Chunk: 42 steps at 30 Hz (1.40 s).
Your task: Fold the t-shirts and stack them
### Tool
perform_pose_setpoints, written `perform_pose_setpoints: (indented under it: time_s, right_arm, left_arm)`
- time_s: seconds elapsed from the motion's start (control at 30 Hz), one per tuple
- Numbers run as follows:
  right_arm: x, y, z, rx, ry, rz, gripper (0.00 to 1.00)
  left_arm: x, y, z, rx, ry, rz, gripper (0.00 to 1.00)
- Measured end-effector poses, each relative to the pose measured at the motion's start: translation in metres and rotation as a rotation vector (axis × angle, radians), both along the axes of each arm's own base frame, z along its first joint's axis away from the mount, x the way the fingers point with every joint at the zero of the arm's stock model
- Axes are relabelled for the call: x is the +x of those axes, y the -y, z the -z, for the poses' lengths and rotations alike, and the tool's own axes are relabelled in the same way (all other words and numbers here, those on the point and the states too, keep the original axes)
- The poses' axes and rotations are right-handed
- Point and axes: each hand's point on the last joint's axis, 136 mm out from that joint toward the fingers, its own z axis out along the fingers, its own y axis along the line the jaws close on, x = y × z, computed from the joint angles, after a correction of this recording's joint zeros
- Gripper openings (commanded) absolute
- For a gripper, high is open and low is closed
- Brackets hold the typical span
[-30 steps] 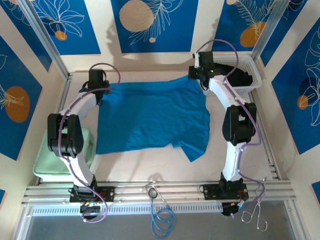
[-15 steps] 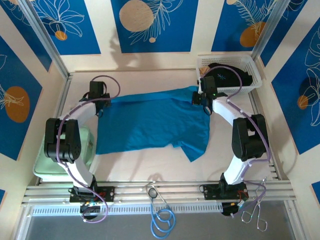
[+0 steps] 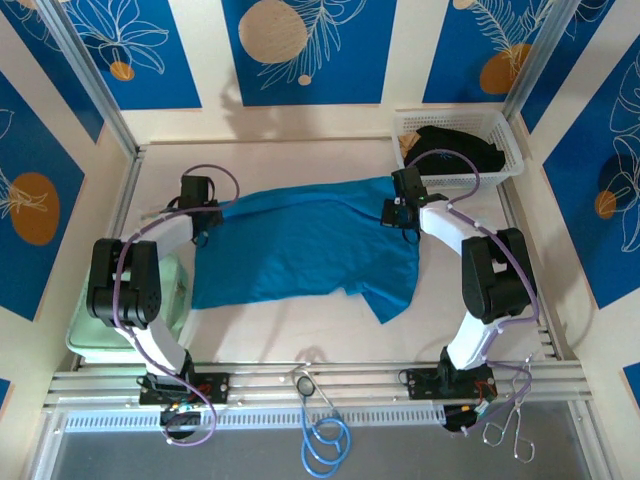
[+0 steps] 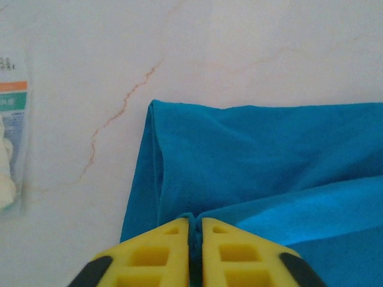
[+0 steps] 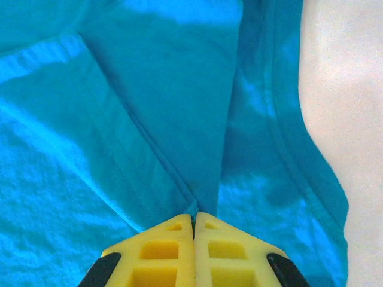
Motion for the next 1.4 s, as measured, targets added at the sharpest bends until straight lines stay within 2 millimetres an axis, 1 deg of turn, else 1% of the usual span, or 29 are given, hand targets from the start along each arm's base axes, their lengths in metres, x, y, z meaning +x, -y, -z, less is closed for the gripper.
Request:
perform_pose_setpoints:
  time_s: [0.07,0.2,0.3,0.37,0.43,0.53,0.6,0.67,0.77,0.87,0.93,1.07,1.1,1.17,1.23,1.27,1.33,1.4]
  right_arm:
    - [-0.006,0.001,0.006,0.003,-0.033,0.009,0.0]
    - [-0.02,0.0,0.022,0.016,-0.118,0.026,0.0]
    - [-0.03,0.0,0.032,0.024,-0.175,0.033,0.05]
    - [-0.036,-0.001,0.037,0.032,-0.207,0.036,0.11]
    - [-0.041,-0.002,0.041,0.039,-0.236,0.039,0.19]
    - [-0.05,-0.002,0.047,0.049,-0.283,0.04,0.37]
    - [-0.056,-0.003,0.048,0.054,-0.308,0.038,0.47]
    - [-0.058,-0.003,0.048,0.057,-0.323,0.035,0.53]
    - [-0.059,-0.001,0.041,0.054,-0.338,0.03,0.54]
    - [-0.053,-0.002,0.022,0.057,-0.314,0.009,0.54]
    - [-0.046,-0.007,0.002,0.077,-0.277,-0.019,0.53]
    - [-0.018,-0.027,-0.045,0.155,-0.172,-0.111,0.52]
    - [-0.011,-0.033,-0.054,0.176,-0.149,-0.14,0.52]
    - [0.004,-0.045,-0.067,0.213,-0.117,-0.194,0.51]
    - [0.022,-0.055,-0.071,0.244,-0.096,-0.239,0.5]
    - [0.032,-0.06,-0.068,0.256,-0.095,-0.261,0.49]
    - [0.051,-0.068,-0.058,0.272,-0.098,-0.292,0.49]
    - [0.067,-0.072,-0.041,0.28,-0.116,-0.308,0.48]
  left_arm:
    - [-0.002,0.0,0.001,-0.008,0.003,-0.009,0.24]
    - [-0.006,0.0,0.003,-0.021,0.001,-0.024,0.29]
    - [-0.009,0.0,0.007,-0.029,-0.002,-0.029,0.34]
    - [-0.01,0.0,0.008,-0.037,-0.004,-0.033,0.38]
    - [-0.011,0.001,0.008,-0.046,0.0,-0.036,0.44]
    - [-0.011,0.003,0.0,-0.06,0.022,-0.035,0.52]
    - [-0.012,0.003,-0.007,-0.065,0.04,-0.037,0.6]
    - [-0.014,0.002,-0.017,-0.069,0.063,-0.039,0.65]
    - [-0.015,0.002,-0.034,-0.068,0.1,-0.038,0.73]
    - [-0.018,0.001,-0.049,-0.062,0.121,-0.035,0.82]
    - [-0.019,0.0,-0.059,-0.055,0.125,-0.032,0.82]
    - [-0.01,0.002,-0.087,-0.061,0.132,-0.024,0.8]
    - [-0.008,0.004,-0.094,-0.067,0.133,-0.02,0.78]
    - [-0.002,0.007,-0.102,-0.084,0.127,-0.013,0.73]
    - [0.003,0.011,-0.099,-0.104,0.104,-0.009,0.69]
    - [0.005,0.014,-0.093,-0.118,0.083,-0.007,0.67]
    - [0.006,0.018,-0.073,-0.142,0.028,-0.006,0.6]
    - [0.004,0.022,-0.046,-0.167,-0.046,-0.012,0.5]
